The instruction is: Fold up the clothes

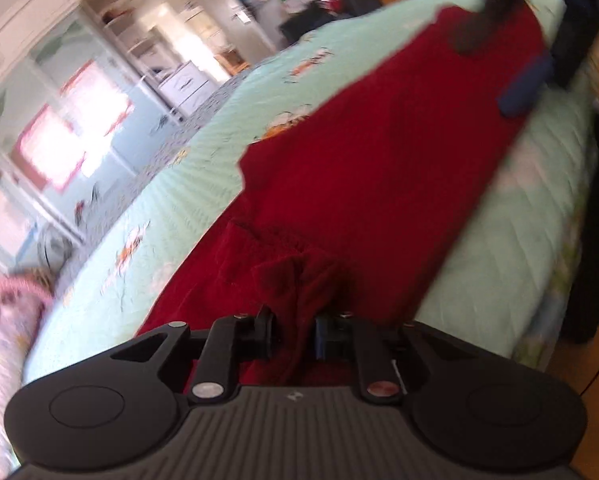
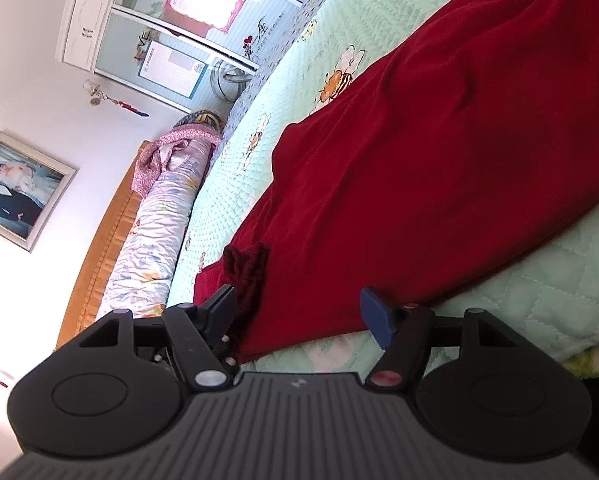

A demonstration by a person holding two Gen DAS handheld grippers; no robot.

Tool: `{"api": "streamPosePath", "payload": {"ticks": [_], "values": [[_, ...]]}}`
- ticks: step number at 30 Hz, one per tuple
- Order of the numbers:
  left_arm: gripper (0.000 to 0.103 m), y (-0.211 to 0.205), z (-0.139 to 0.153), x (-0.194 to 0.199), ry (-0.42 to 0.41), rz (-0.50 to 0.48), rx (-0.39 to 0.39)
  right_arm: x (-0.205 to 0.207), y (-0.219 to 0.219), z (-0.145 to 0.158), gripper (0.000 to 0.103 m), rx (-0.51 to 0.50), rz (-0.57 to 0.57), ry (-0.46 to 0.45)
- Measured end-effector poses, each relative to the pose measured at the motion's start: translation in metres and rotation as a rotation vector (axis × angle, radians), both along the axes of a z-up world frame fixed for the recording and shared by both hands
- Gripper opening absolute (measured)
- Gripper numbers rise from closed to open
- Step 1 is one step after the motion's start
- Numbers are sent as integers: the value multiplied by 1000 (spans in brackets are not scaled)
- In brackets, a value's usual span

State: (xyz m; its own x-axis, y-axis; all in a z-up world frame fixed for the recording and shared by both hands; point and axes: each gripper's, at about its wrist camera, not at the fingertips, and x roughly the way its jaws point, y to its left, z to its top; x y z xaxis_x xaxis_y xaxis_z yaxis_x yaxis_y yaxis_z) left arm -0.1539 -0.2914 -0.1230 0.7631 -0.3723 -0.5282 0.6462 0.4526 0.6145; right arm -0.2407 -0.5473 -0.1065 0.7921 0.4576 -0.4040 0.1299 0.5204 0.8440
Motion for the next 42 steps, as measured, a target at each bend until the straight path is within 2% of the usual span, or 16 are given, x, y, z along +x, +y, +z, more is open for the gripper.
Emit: {"api": "streamPosePath", "payload": {"ticks": [3, 5, 8, 12, 14, 16, 18, 19, 23, 29, 34, 36, 39, 41, 42], "values": [[27, 1, 7, 2, 8, -11, -8, 3, 2, 2, 70, -12, 7, 6], [57, 5, 14, 1, 11, -16, -41, 8, 6, 4, 70, -21, 17, 7], [78, 12, 25, -4, 34, -22, -120, 18, 14, 10, 70, -32, 42, -1], [79, 19, 45, 0, 161, -12, -289, 33, 30, 14, 70, -45, 87, -18], [81, 27, 53, 5, 227, 32, -396, 41, 41, 15, 70, -46, 113, -18], [83, 33, 55, 15, 289, 93, -461, 49, 54, 18, 70, -52, 136, -22], [83, 37, 54, 24, 334, 148, -497, 52, 60, 19, 70, -49, 142, -27], [83, 35, 51, 26, 331, 156, -486, 53, 61, 19, 70, -45, 141, -27], [83, 17, 43, 17, 296, 90, -398, 55, 57, 13, 70, -13, 110, 0], [83, -3, 24, -3, 176, 8, -245, 52, 50, 9, 71, -1, 82, 18], [82, -8, 27, 13, 167, 20, -233, 50, 47, 4, 71, 12, 81, 21], [79, -10, 25, 18, 157, 32, -205, 49, 47, 2, 71, 19, 81, 21], [64, -8, 24, 20, 159, 32, -184, 48, 47, 2, 71, 30, 78, 18], [29, -5, 24, 19, 167, 32, -186, 47, 45, 2, 71, 38, 77, 17], [24, -3, 25, 19, 173, 35, -188, 46, 44, 2, 71, 43, 75, 17]]}}
